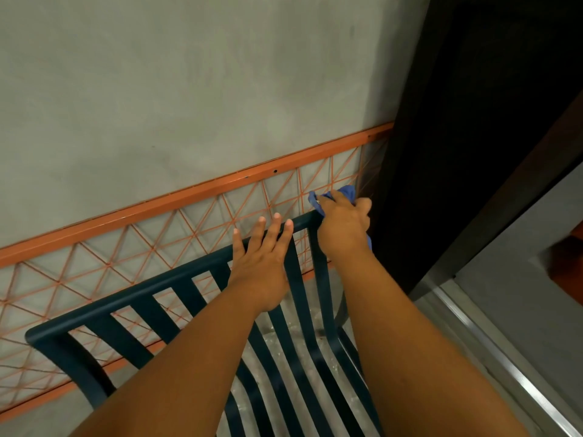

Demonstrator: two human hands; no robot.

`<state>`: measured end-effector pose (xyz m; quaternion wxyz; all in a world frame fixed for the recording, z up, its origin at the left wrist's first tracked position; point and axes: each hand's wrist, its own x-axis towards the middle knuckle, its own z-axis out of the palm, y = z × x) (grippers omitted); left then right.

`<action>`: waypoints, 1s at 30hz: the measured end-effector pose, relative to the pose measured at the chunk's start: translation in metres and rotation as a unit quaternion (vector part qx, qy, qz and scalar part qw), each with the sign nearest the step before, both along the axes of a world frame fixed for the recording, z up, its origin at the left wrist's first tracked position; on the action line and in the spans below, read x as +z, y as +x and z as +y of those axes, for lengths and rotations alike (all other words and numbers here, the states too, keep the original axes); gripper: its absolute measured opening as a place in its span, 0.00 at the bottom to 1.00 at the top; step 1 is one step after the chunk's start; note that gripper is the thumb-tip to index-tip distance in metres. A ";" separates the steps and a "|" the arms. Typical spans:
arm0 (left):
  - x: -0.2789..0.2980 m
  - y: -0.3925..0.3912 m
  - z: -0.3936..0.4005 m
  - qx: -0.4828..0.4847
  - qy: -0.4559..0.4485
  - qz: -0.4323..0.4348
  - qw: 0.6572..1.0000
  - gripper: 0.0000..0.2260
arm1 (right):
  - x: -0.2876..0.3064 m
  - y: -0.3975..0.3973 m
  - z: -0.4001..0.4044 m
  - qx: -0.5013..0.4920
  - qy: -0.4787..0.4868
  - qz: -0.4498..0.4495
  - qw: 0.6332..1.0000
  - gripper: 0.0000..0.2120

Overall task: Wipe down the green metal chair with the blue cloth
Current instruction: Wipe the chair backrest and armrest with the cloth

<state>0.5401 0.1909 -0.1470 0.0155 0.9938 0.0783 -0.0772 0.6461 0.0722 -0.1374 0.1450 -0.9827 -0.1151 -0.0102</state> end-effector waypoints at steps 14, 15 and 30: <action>-0.002 0.001 -0.001 0.009 0.032 0.007 0.999 0.38 | 0.042 0.018 0.054 0.162 -0.234 0.087 0.955 0.08; -0.002 0.001 -0.001 0.004 0.031 0.003 0.999 0.38 | 0.041 0.013 0.051 0.170 -0.218 0.081 0.958 0.08; 0.002 0.002 -0.007 0.020 0.007 -0.005 1.000 0.43 | -0.098 -0.084 0.008 -0.091 0.460 0.077 0.880 0.30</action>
